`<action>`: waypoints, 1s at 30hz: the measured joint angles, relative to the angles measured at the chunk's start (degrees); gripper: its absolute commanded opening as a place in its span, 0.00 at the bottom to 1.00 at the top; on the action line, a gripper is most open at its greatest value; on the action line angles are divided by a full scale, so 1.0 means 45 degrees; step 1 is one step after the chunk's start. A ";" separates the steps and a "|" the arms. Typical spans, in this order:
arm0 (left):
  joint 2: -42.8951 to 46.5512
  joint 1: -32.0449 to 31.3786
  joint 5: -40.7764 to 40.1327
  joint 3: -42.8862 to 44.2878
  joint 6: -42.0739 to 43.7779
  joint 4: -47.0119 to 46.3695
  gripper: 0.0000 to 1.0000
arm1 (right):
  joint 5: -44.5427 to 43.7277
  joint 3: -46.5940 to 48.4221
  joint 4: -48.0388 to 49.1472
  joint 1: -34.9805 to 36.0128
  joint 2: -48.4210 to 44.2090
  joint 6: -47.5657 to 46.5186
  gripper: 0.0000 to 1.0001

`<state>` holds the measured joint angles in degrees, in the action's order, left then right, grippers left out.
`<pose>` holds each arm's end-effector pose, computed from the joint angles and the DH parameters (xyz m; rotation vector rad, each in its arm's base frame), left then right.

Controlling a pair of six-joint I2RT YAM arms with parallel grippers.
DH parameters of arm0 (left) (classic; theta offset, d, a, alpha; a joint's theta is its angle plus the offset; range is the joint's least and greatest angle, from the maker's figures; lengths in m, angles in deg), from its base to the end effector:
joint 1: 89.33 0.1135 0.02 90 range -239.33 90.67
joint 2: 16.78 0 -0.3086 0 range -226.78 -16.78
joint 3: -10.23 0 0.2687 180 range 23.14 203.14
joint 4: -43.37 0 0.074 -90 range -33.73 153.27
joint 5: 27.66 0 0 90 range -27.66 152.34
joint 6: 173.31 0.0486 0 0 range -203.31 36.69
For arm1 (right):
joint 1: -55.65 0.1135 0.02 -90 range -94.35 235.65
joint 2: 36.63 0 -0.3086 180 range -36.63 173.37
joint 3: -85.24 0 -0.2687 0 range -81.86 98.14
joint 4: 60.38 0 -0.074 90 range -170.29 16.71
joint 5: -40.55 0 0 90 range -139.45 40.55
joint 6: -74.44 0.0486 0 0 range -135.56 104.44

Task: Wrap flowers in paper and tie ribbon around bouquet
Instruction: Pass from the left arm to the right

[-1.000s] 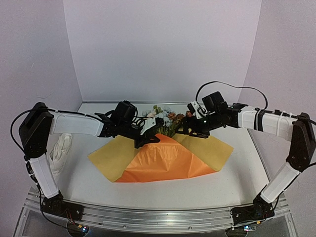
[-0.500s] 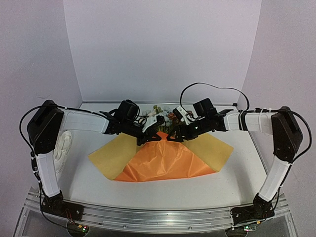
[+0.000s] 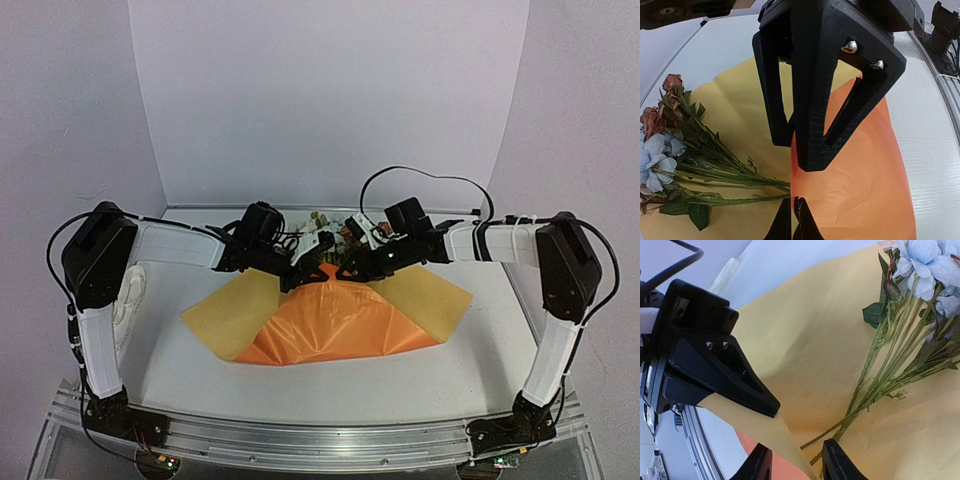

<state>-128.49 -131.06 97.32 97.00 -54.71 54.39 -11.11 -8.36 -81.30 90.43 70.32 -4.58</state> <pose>0.3322 -0.3336 0.2201 1.5204 1.5583 -0.7982 0.3488 0.2789 0.2401 -0.8468 2.2285 1.1671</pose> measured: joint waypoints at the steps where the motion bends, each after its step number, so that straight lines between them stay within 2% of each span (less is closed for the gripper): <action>1: -0.0023 0.0011 -0.0003 0.0000 -0.0020 -0.0039 0.05 | -0.0029 0.0008 0.0008 0.0000 0.0051 0.0023 0.25; 3: -0.0044 0.0030 -0.0010 0.0000 -0.0052 -0.0057 0.12 | -0.0121 0.0008 -0.0024 0.0000 0.0083 0.0085 0.18; 6: -0.0047 0.0039 -0.0073 0.0000 -0.0242 -0.0231 0.31 | -0.0386 0.0008 -0.0039 0.0000 0.0090 0.0141 0.07; 9: -0.0046 0.0042 -0.0311 -0.0007 -0.0742 -0.0577 0.45 | -0.0750 0.0016 -0.0048 0.0000 0.0108 0.0163 0.00; 12: -0.0043 0.0079 -0.0888 -0.0024 -0.1492 -0.1138 0.55 | -0.1199 0.0086 -0.0061 0.0000 0.0241 0.0176 0.00; 21: 0.1015 0.0290 -0.2321 -0.0222 -0.4866 -0.1359 0.55 | -0.2640 0.0366 -0.0109 0.0000 0.1081 0.0212 0.00; 30: 0.2994 0.0183 -0.1656 -0.2068 -0.9913 -0.1976 0.46 | -0.3865 0.1106 -0.0135 0.0000 0.2050 0.0304 0.00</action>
<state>-115.02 -130.23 89.87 87.69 -99.32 45.50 -28.50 -3.38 -81.91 90.43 79.55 -3.21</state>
